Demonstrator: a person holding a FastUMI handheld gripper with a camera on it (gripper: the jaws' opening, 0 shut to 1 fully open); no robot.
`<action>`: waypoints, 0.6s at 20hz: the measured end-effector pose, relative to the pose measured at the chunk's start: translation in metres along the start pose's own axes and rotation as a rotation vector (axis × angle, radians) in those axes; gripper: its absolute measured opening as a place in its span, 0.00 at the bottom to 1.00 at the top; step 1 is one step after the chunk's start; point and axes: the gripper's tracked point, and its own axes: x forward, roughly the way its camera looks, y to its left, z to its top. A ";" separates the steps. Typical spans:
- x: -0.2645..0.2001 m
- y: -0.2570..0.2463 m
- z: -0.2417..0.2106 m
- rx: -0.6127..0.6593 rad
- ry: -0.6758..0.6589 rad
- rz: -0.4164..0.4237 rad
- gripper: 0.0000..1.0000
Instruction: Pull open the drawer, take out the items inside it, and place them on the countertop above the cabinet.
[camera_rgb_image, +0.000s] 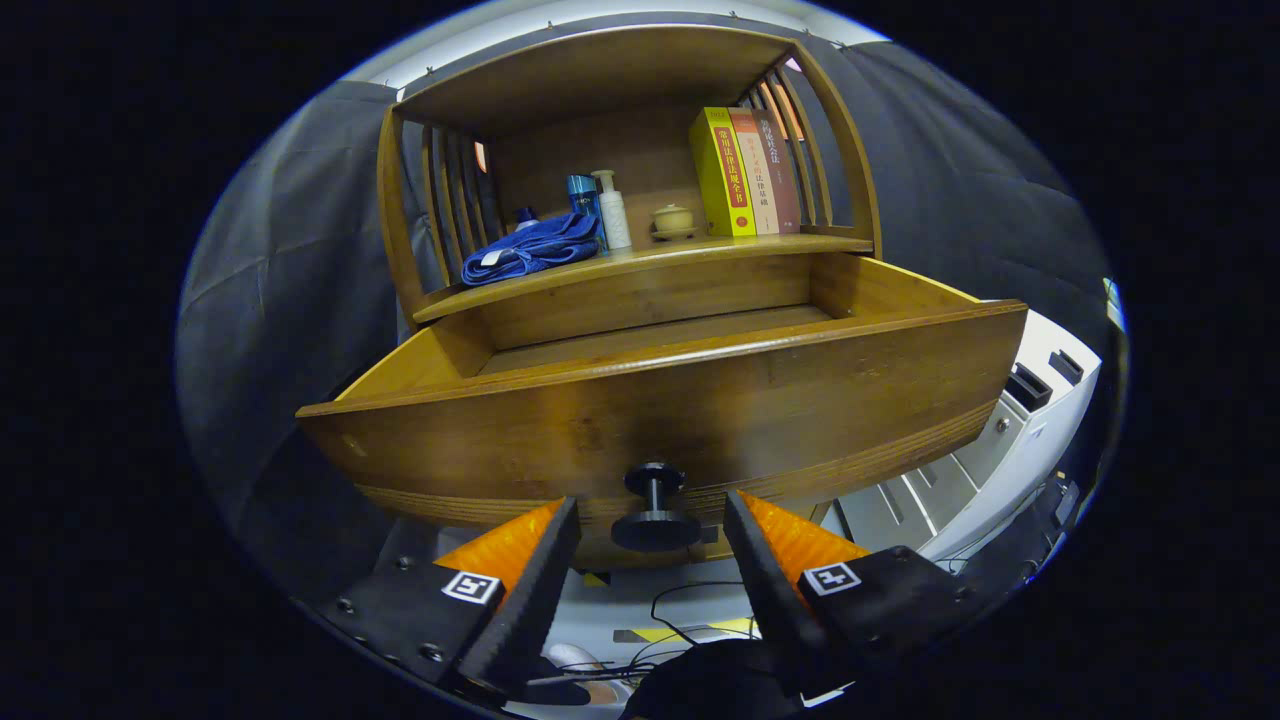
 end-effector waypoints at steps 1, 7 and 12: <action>-0.002 0.002 0.002 -0.001 -0.010 0.005 0.97; -0.021 0.005 0.026 -0.070 -0.052 0.006 0.97; -0.038 0.014 0.068 -0.119 -0.121 0.011 0.97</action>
